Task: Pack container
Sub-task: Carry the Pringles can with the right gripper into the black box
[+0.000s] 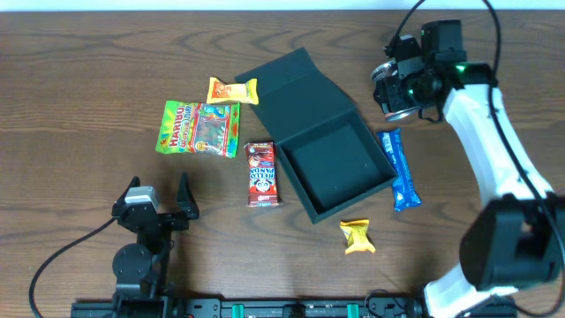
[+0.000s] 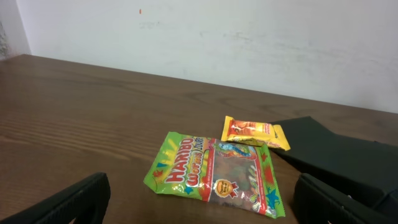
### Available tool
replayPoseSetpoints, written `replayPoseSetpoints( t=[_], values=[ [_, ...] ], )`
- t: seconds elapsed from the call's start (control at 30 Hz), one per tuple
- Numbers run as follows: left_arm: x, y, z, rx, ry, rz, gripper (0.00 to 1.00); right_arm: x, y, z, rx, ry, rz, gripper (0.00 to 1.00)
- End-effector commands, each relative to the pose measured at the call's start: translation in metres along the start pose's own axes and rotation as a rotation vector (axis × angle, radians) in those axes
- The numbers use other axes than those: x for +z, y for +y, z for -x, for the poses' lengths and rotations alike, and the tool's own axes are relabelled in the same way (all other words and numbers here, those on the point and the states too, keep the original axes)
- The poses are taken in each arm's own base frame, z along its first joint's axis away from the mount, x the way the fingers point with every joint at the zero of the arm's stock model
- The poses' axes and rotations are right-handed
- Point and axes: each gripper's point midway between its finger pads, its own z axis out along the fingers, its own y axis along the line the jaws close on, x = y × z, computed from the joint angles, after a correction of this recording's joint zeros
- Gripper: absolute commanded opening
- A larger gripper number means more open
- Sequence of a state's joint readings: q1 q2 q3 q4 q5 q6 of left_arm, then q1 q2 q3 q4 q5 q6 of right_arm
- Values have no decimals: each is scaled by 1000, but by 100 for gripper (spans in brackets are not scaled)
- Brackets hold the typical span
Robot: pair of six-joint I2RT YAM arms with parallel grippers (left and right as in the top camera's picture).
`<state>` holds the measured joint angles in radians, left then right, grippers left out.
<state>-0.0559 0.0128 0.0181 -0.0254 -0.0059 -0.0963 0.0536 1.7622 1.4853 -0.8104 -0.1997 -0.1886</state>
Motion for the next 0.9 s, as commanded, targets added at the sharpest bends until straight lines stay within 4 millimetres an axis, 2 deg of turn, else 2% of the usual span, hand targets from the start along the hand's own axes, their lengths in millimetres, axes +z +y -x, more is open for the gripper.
replayPoseSetpoints(
  t=[0.0,0.1,0.2,0.3,0.4,0.5,0.63,0.8,0.87],
  values=[
    [0,4,-17,17,54,13,95,-22,26,4,-26,-43,128,57],
    [0,4,-17,17,54,13,95,-32,39,-2,-40,-30,181,56],
    [0,4,-17,17,54,13,95,-33,49,-18,-74,32,209,56],
    [0,4,-17,17,54,13,95,-30,69,-38,-143,104,258,57],
    [0,4,-17,17,54,12,95,-23,92,-47,-180,129,304,56],
    [0,4,-17,17,54,13,95,-11,112,-65,-209,171,338,55],
    [0,4,-17,17,54,13,95,18,130,-97,-186,222,351,56],
    [0,4,-17,17,54,12,95,56,126,-132,-108,239,269,59],
    [0,4,-17,17,54,13,95,62,126,-141,-100,239,265,61]
  ],
)
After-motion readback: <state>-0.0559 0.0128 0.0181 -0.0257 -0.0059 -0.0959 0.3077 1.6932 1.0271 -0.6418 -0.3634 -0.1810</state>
